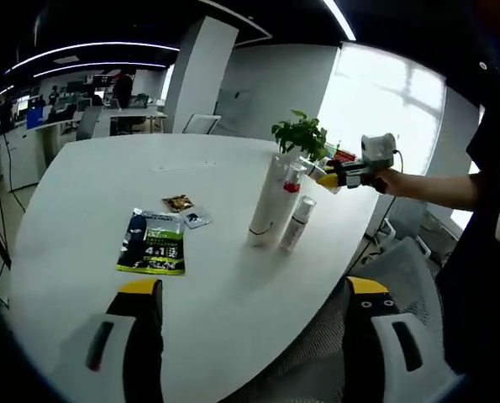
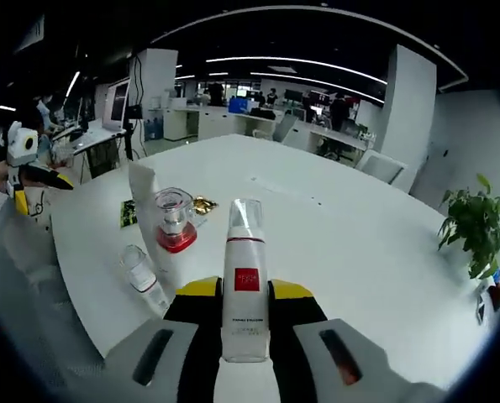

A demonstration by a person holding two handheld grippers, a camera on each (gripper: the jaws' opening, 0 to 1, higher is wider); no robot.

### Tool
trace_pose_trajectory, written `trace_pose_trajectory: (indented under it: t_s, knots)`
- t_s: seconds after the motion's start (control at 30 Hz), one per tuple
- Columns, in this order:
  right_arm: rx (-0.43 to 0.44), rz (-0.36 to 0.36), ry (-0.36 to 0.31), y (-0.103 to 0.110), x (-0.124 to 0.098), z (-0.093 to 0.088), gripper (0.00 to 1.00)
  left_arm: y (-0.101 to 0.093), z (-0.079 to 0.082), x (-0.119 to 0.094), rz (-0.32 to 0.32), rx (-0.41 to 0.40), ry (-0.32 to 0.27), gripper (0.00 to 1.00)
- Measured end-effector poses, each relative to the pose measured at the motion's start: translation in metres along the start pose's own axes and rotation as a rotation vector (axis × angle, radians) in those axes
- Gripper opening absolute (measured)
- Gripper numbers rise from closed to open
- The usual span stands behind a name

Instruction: Arrange the skincare products in the storage area until every visible bottle or jar stands upright without overlapping.

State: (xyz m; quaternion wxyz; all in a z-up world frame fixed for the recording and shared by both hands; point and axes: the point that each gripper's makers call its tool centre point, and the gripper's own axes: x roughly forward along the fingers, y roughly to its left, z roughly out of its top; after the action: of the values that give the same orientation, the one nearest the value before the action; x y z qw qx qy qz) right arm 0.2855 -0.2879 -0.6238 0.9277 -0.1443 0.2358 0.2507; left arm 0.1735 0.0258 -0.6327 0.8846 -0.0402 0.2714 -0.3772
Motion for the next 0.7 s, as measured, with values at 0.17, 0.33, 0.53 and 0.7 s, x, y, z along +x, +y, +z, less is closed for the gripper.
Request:
trace_pose_trajectory:
  t_s: [0.17,0.33,0.53,0.7]
  knots:
    - [0.02,-0.033,-0.039,0.008,-0.017,0.002,0.2,-0.002,0.0,-0.002,-0.006,0.004,-0.001,0.81]
    - [0.046,-0.047,-0.075,0.029,-0.038,0.003,0.2,-0.01,-0.001,-0.004,-0.023,-0.002,-0.005,0.81]
    - [0.071,-0.038,-0.101,0.058,-0.05,0.002,0.2,-0.012,0.0,-0.006,-0.03,-0.029,-0.02,0.81]
    - [0.046,-0.009,-0.09,0.087,-0.048,-0.003,0.2,-0.014,0.004,-0.005,-0.033,-0.034,-0.035,0.81]
